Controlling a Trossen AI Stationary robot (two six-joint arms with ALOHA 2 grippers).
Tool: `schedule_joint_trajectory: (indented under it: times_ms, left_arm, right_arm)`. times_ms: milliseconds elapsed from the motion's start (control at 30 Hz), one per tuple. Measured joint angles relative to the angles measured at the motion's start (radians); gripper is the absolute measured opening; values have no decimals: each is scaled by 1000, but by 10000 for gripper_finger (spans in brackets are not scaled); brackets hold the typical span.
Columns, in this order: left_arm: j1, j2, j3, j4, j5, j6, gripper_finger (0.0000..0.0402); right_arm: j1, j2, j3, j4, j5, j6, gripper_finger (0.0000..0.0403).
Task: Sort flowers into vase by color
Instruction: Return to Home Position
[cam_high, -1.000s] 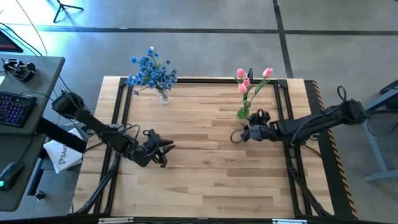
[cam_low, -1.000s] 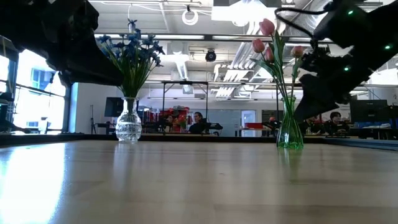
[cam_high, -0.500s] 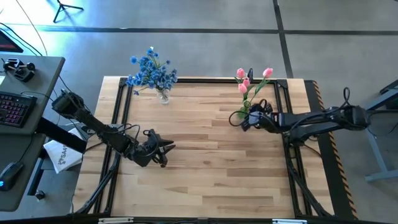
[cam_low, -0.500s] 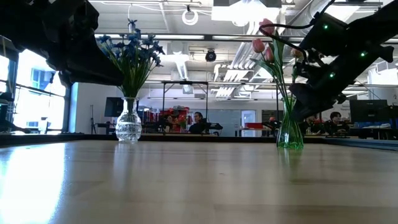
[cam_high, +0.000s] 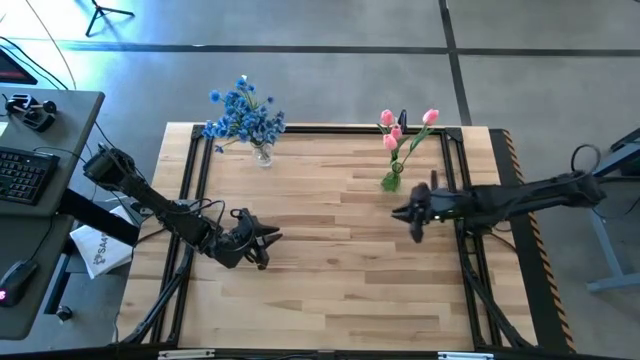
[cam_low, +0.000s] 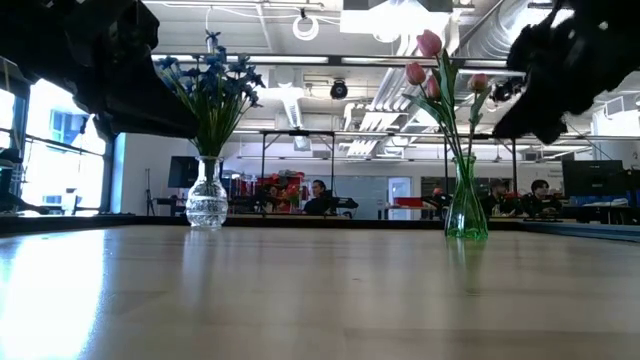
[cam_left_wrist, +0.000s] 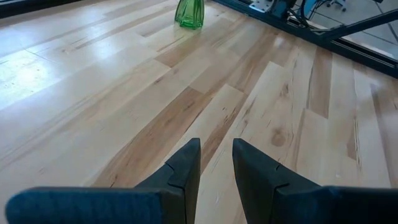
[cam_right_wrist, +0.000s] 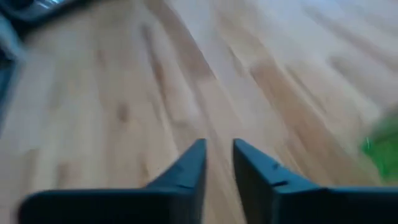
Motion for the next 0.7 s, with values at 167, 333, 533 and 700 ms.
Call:
schedule_joint_trajectory:
  times_ms: [167, 333, 533, 700]
  left_arm:
    - [0, 0, 0, 0, 0, 1, 80]
    - [0, 0, 0, -1, -19, 2, 80]
    - [19, 0, 0, 0, -26, 6, 80]
    - [48, 1, 0, 73, -25, 90, 80]
  right_arm:
    - [29, -221, 0, 0, -27, -107, 9]
    - [35, -384, 0, 1, -126, -205, 15]
    - [35, -487, 0, 22, -184, -310, 4]
    - [35, -532, -77, 192, -267, -371, 1]
